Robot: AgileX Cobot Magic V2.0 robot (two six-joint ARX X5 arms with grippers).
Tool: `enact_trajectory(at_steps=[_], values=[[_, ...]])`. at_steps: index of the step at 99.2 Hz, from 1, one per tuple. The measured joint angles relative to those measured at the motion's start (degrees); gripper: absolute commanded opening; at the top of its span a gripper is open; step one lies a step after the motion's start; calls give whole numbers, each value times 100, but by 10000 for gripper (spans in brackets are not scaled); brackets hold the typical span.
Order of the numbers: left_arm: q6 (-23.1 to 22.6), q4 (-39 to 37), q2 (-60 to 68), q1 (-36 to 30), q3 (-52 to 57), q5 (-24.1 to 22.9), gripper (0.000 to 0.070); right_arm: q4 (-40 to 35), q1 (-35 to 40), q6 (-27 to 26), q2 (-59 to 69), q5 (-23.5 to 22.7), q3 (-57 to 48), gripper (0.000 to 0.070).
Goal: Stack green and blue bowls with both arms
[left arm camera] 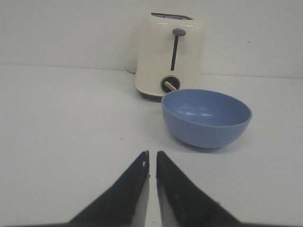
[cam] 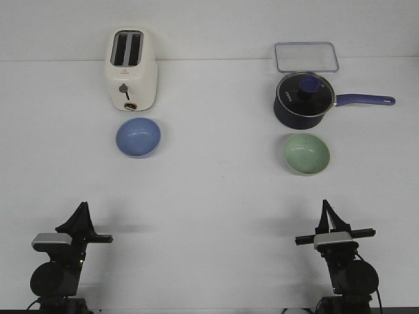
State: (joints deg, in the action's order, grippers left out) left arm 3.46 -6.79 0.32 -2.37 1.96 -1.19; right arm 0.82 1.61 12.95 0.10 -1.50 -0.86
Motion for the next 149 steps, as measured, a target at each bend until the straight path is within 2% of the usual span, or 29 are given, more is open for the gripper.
enact_trajectory(at_steps=[21,40,49,64,80,86,90,99,105,109,149], values=[[0,0,0,0,0,0,15,-4,0,-809,0,2,0,0],[0,0,0,0,0,0,15,-26,0,-2068,0,105,-9,0],[0,0,0,0,0,0,15,-275,0,-2496,24,160,-166,0],[0,-2,0,0,0,0,15,-684,-13,-2887,575,175,-890,0],[0,0,0,0,0,0,15,-1285,-13,-3021,1947,173,-1808,3],[0,0,0,0,0,0,15,-1451,-13,-3036,2557,166,-2203,72],[0,0,0,0,0,0,15,-1526,-13,-3036,2964,155,-2490,168],[0,0,0,0,0,0,15,-1679,-15,-3036,3862,149,-3152,439],[-2,0,0,0,0,0,15,-1753,-15,-3034,4419,144,-3567,531],[0,0,0,0,0,0,15,-1818,-17,-3025,4774,142,-3829,552],[-2,0,0,0,0,0,15,-2494,-424,-2636,7864,133,-6041,548]])
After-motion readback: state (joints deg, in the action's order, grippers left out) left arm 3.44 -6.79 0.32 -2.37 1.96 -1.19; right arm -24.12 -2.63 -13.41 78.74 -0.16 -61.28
